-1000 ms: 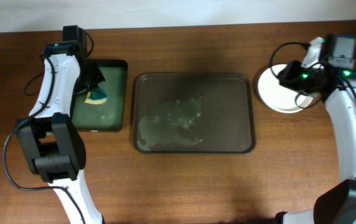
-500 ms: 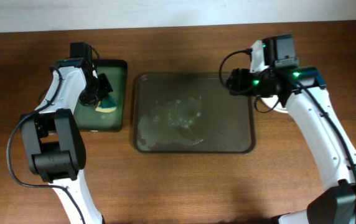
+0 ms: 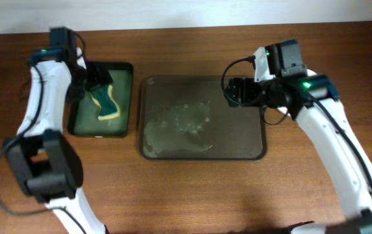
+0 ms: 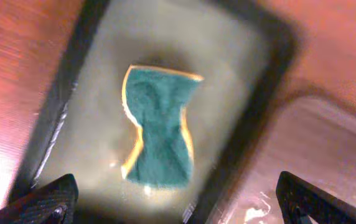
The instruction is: Clean dirty plates on tray and stack at the side
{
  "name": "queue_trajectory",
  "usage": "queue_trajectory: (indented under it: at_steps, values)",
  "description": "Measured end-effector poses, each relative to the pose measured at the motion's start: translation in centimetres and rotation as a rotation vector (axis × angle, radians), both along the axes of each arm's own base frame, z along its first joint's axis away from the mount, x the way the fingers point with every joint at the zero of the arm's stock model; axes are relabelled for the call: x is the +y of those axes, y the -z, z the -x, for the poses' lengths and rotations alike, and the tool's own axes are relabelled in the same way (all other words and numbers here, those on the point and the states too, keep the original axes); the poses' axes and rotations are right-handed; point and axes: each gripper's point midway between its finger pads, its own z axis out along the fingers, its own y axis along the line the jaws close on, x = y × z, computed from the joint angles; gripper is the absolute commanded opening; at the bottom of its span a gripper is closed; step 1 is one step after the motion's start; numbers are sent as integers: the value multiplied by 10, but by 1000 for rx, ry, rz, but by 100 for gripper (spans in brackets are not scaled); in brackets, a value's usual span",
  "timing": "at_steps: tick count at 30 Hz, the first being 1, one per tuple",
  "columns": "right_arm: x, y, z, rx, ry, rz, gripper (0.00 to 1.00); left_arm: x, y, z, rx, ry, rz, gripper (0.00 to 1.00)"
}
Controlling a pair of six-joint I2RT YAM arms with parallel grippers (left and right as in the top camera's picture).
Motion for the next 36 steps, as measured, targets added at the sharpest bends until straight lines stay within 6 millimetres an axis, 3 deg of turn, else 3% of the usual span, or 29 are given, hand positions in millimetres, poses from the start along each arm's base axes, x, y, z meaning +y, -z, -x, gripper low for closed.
queue_trajectory:
  at_steps: [2,4,7,10,13,18,28,32,36]
  values:
    - [-3,-23,15,-43,0,-9,98,-4,-49,12,-81,5,-7,100]
    - [-8,-44,38,-75,-2,-14,98,-9,-85,29,-130,12,-11,100]
    - [-17,-65,77,-94,-15,-3,98,-19,-117,65,-127,28,-7,100]
    - [-31,-73,113,-91,-7,40,98,-25,-113,91,-39,38,2,99]
    - [-42,-79,133,-125,10,67,98,-25,-105,97,8,38,6,99]
    - [-52,-68,156,-89,23,102,98,-26,-103,97,13,38,7,99]
    - [-51,-50,146,-7,22,129,98,-26,-103,97,13,38,7,99]
    - [-50,-34,137,67,19,147,98,-26,-103,97,13,38,7,99]
    - [-52,-10,145,213,-4,188,98,-26,-103,97,13,38,7,99]
